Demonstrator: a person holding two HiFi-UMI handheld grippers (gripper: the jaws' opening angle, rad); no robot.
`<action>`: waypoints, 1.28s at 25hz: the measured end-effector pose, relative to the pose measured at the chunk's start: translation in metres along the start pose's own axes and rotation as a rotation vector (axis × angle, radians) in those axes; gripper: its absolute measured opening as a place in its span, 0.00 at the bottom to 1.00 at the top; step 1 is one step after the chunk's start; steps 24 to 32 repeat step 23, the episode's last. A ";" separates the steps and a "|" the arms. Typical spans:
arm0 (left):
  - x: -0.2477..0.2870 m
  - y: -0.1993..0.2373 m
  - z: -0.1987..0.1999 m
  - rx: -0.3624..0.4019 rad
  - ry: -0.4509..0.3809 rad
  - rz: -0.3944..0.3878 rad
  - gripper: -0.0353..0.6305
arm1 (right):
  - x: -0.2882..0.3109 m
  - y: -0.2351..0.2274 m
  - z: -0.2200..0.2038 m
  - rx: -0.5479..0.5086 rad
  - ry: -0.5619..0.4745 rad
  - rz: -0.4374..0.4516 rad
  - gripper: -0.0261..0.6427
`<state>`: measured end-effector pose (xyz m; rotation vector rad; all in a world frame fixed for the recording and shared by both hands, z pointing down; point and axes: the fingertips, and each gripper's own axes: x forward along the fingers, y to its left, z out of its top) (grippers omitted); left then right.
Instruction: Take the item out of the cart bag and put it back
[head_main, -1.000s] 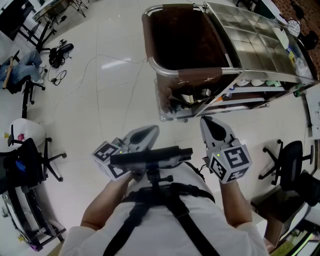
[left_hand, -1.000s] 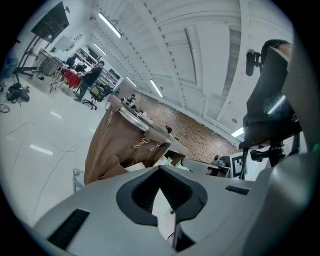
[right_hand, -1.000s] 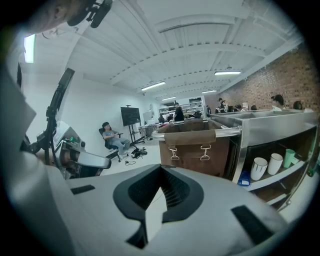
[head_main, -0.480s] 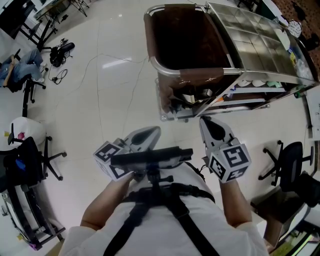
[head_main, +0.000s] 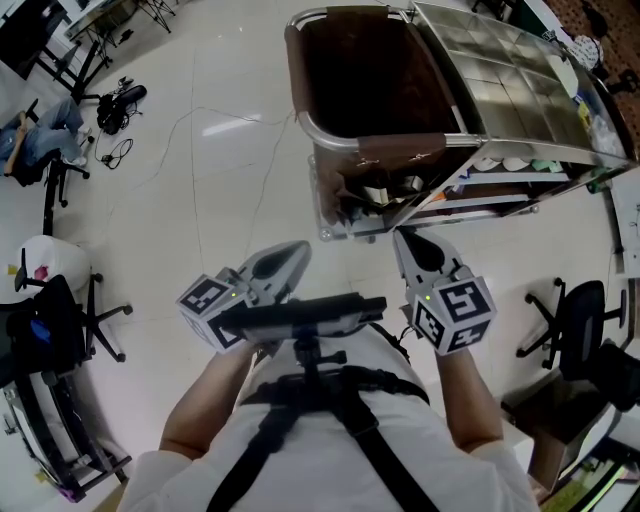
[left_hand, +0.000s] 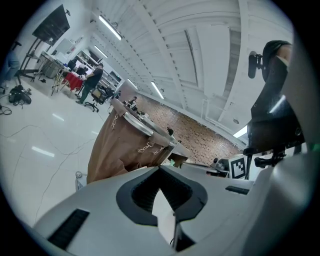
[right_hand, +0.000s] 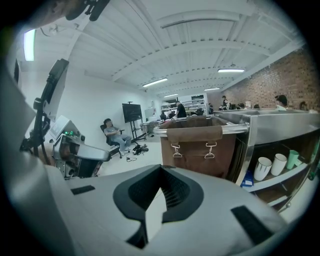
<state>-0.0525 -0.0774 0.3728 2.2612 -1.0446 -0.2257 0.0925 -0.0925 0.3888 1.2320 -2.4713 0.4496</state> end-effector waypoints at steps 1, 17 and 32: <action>0.000 0.000 0.001 0.001 -0.004 0.000 0.06 | 0.002 0.000 0.000 -0.001 0.002 0.001 0.04; 0.005 -0.002 -0.003 -0.011 0.023 -0.007 0.06 | 0.010 0.000 -0.003 -0.024 0.029 0.016 0.04; 0.008 0.000 -0.002 -0.004 0.014 -0.007 0.06 | 0.010 -0.004 -0.003 -0.027 0.030 0.015 0.04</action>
